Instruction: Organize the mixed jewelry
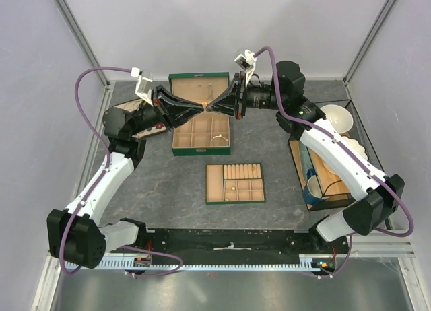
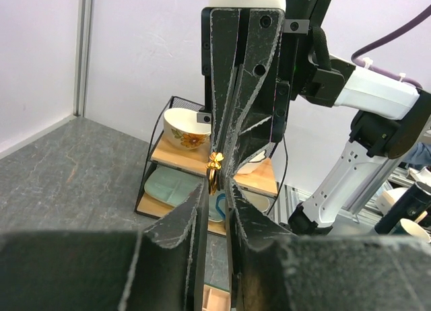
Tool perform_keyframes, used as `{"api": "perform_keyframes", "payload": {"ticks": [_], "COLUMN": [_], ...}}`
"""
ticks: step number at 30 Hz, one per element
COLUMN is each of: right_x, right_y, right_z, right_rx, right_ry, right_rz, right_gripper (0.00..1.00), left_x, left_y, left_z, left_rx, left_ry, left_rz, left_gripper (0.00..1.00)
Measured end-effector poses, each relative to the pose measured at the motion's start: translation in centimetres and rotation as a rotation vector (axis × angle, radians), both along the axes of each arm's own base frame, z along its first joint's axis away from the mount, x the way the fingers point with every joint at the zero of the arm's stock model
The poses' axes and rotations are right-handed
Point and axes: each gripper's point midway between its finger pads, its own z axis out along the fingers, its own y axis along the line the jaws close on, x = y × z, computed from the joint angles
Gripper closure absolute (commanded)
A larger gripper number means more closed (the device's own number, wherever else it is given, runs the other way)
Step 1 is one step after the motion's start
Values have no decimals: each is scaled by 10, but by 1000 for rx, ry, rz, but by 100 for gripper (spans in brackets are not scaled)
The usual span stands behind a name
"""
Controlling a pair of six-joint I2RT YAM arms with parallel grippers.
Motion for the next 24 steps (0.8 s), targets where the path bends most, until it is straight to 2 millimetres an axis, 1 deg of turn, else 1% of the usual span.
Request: {"api": "perform_keyframes", "payload": {"ticks": [8,9,18,24], "right_x": [-1,-1,-2,-2], "right_y": [1,1,1,2], "right_z": [5,5,7,6], "right_rx": [17,19,28,32], "right_ry": [-9,-10,-7,-6], "right_rz": [7,8,16,18], "right_gripper": [100,100,100,100], "left_x": [-1,-1,-2,-2], "left_y": [0,0,0,0], "left_z": [-1,-1,-1,-1], "left_rx": [5,5,4,2], "left_ry": [-1,-1,0,7], "left_rz": [-8,-8,-9,-11], "left_gripper": [80,83,96,98]}}
